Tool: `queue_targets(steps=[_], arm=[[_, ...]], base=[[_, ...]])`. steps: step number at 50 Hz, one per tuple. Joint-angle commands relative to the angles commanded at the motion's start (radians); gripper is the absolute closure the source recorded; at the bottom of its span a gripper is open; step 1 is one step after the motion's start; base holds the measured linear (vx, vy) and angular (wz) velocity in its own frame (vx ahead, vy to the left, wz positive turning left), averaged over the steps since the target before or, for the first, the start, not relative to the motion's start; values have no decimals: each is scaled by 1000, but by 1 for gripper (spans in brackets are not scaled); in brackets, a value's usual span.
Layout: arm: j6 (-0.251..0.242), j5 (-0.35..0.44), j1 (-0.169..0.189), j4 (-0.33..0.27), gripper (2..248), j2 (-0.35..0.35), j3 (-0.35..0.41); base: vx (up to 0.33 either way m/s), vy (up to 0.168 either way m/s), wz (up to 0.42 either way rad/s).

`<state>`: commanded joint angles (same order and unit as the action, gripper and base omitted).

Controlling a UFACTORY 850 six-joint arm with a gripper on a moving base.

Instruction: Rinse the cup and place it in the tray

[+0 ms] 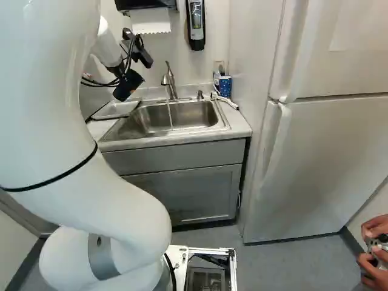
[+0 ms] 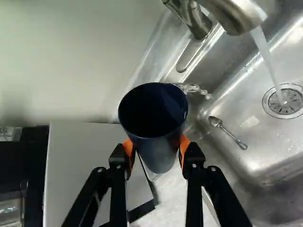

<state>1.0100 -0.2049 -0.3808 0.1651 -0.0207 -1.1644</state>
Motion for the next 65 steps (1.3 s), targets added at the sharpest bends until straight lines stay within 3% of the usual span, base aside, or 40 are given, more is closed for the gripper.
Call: queue_targets(steps=[65], arm=[[684,0,0,0,136,0,0]], base=[[0,0,0]])
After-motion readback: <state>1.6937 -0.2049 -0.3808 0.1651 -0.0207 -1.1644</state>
